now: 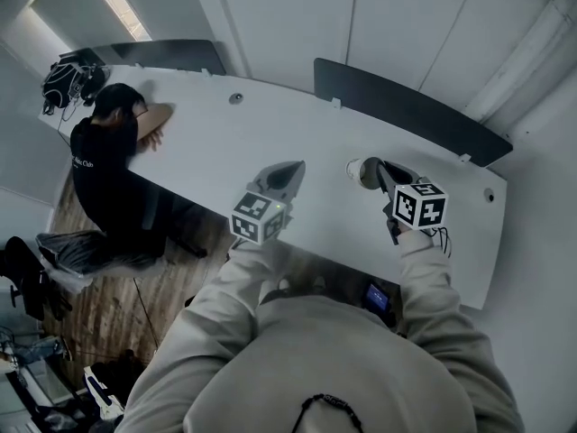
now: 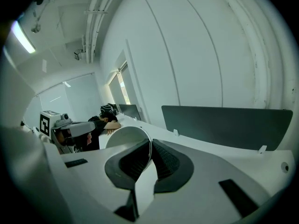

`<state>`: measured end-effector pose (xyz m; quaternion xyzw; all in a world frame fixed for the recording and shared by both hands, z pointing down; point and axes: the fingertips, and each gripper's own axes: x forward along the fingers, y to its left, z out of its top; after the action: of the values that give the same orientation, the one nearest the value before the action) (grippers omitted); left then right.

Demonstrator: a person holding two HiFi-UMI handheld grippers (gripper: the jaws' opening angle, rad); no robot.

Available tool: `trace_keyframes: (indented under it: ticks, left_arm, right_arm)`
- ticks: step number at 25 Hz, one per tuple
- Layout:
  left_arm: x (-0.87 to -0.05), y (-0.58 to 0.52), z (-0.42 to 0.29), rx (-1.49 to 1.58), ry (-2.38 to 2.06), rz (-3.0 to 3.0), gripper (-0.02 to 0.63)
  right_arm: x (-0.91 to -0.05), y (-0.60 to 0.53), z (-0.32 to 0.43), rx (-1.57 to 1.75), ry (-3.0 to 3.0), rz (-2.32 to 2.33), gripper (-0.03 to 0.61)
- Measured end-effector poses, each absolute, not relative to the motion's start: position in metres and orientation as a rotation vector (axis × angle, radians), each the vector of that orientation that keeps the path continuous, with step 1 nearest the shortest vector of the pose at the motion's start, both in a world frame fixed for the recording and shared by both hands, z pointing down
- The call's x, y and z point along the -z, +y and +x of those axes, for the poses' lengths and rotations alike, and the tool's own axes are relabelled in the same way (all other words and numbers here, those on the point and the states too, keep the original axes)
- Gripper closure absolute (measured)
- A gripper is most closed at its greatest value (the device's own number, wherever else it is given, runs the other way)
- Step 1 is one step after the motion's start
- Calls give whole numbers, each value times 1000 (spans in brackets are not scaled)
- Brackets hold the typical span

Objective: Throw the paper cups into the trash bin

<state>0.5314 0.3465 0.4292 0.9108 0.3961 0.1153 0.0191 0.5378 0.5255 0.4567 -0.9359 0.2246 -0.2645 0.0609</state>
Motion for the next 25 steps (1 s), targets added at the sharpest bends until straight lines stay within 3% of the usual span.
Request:
trace_keyframes:
  ticks: [6, 14, 25]
  left_arm:
    - [-435, 313, 526, -379, 1083, 2882, 624]
    - [-420, 168, 484, -315, 673, 2992, 624]
    - [-389, -99, 307, -226, -101, 3046, 624]
  right_arm:
    - [-471, 484, 556, 829, 841, -2796, 537]
    - [-469, 321, 556, 843, 1277, -2721, 537]
    - [-439, 0, 395, 787, 2116, -2362, 537]
